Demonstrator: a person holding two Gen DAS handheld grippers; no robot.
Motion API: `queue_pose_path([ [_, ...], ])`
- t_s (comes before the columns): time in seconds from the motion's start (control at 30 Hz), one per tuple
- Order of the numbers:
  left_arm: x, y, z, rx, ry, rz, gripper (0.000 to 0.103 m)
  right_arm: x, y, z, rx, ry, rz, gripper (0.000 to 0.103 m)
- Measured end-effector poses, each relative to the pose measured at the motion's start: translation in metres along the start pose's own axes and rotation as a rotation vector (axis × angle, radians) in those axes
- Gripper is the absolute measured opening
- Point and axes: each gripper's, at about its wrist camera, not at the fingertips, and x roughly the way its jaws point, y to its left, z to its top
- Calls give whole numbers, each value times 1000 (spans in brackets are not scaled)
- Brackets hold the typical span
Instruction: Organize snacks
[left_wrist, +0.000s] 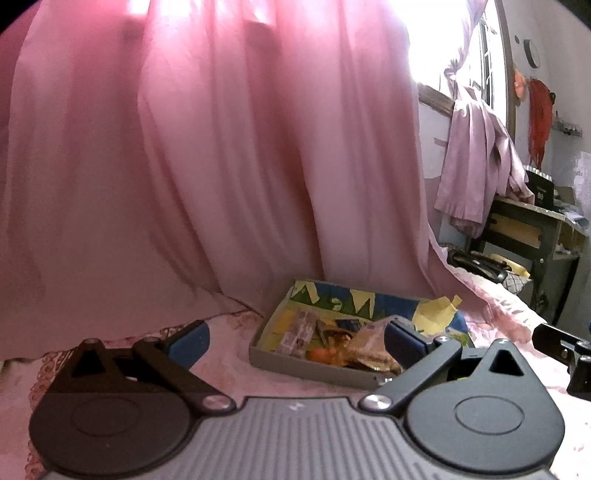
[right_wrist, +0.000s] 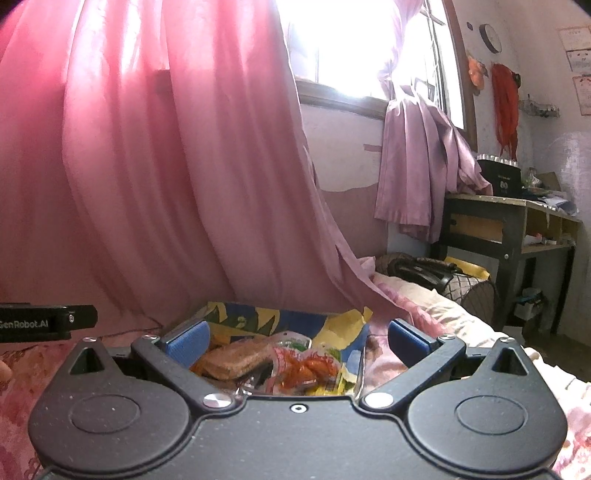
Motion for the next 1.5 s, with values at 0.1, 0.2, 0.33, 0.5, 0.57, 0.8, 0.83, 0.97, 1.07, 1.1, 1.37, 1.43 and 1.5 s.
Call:
queue_pose_path([
  [0.1, -8, 0, -6, 4, 13, 7, 103, -10, 1, -5, -4, 12, 2, 102],
  [0.2, -17, 1, -11, 1, 20, 10, 103, -20, 0, -8, 1, 22, 6, 102],
  [0.33, -27, 3, -17, 4, 32, 22, 103, -30, -1, -12, 25, 41, 12, 102],
  [0.5, -40, 7, -26, 6, 53, 32, 103, -41, -3, -17, 53, 62, 20, 102],
  [0.57, -45, 8, -29, 11, 58, 36, 103, -45, -3, -18, 56, 66, 23, 102],
  [0.8, -57, 5, -41, 50, 97, 37, 103, -57, 0, -23, 64, 89, 37, 102],
  [0.83, -59, 4, -42, 56, 103, 42, 103, -58, 0, -25, 68, 96, 39, 102],
  [0.97, -63, 5, -47, 58, 128, 61, 103, -61, 1, -30, 91, 138, 43, 102],
  [1.07, -65, 7, -49, 49, 154, 74, 103, -60, 1, -34, 114, 173, 45, 102],
  [1.1, -65, 7, -51, 48, 164, 79, 103, -60, 0, -36, 123, 186, 46, 102],
  [1.37, -69, 3, -58, 81, 209, 87, 103, -60, 4, -44, 133, 257, 49, 102],
  [1.43, -70, 4, -59, 77, 213, 89, 103, -60, 5, -45, 131, 265, 47, 102],
  [1.5, -71, 5, -59, 69, 221, 92, 103, -61, 7, -46, 127, 275, 49, 102],
])
